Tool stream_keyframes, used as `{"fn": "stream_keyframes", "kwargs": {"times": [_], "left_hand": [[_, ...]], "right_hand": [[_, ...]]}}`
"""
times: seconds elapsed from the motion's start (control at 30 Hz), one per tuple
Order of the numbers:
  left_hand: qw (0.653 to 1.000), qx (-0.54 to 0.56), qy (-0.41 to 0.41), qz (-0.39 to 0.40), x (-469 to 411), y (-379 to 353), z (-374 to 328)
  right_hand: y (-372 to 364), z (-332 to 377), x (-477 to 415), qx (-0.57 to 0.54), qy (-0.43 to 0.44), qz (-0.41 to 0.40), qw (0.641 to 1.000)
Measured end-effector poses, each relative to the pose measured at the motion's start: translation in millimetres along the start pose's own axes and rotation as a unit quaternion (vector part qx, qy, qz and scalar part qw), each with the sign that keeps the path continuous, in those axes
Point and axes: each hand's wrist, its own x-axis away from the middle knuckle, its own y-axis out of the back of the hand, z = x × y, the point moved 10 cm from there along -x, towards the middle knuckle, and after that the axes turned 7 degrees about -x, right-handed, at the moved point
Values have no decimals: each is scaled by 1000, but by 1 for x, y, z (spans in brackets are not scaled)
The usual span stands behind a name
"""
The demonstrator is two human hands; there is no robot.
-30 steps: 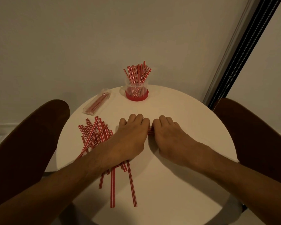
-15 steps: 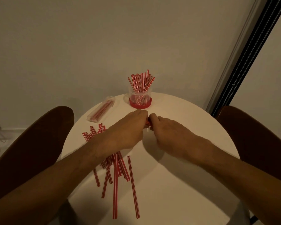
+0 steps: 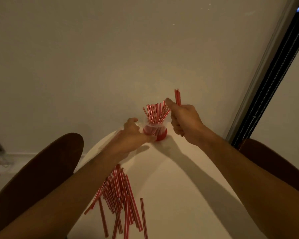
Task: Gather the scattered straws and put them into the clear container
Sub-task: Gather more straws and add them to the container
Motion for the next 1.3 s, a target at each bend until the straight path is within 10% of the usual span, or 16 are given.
{"fn": "stream_keyframes", "kwargs": {"times": [0.27, 1.3], "left_hand": [[983, 182, -14, -23, -38, -39, 4], [992, 80, -57, -73, -55, -39, 6]], "right_hand": [[-33, 22, -68, -146, 20, -9, 989], [-76, -16, -95, -83, 24, 62, 994]]}}
